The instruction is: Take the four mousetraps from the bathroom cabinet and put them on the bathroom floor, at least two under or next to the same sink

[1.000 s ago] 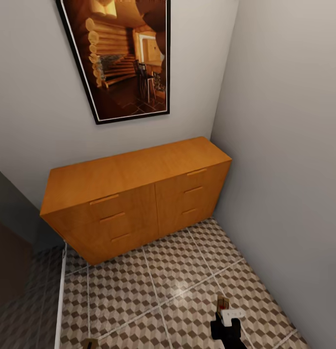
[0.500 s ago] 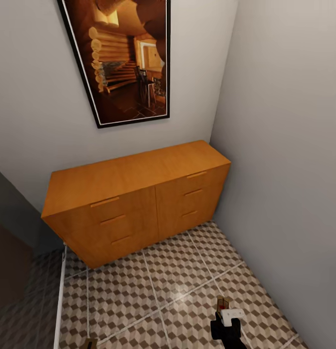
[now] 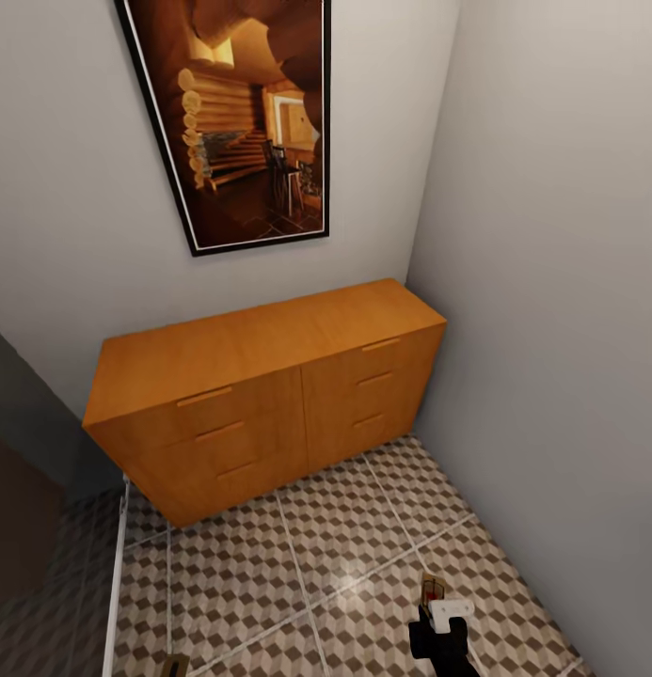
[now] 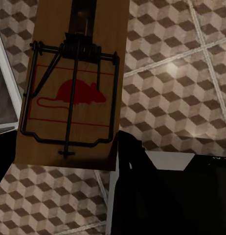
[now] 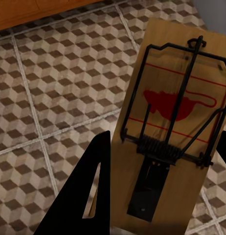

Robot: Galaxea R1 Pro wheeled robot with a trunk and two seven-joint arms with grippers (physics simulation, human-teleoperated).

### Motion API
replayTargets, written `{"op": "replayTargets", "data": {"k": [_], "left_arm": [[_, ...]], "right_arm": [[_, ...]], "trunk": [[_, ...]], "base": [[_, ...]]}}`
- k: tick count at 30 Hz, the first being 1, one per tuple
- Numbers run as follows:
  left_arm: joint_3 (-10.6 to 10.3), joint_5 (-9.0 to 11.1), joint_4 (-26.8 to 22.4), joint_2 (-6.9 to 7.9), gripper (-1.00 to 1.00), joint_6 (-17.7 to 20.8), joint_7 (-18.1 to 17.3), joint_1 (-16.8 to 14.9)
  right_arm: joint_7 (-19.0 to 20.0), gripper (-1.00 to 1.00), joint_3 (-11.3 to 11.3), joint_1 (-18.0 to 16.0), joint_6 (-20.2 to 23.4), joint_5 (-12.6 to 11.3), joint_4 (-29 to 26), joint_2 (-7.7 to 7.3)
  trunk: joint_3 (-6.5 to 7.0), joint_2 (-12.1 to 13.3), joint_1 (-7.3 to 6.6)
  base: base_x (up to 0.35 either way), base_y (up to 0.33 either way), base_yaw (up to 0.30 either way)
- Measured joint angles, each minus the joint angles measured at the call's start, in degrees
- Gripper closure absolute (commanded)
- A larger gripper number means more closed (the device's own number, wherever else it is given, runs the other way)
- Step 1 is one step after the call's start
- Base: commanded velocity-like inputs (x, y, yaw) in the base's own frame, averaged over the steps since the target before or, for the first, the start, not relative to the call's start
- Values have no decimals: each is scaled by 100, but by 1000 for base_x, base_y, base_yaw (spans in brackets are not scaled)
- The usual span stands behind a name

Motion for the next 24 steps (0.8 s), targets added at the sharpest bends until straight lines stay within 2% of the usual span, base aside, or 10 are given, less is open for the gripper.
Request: {"op": "replayTargets", "data": {"k": [24], "left_arm": [[2,9,11,0,100,-71,4,0]], "right_arm": [[-10,100,0,0,0,0,0,1]], "trunk": [[206,0,0]], "base": [[0,0,0]]}}
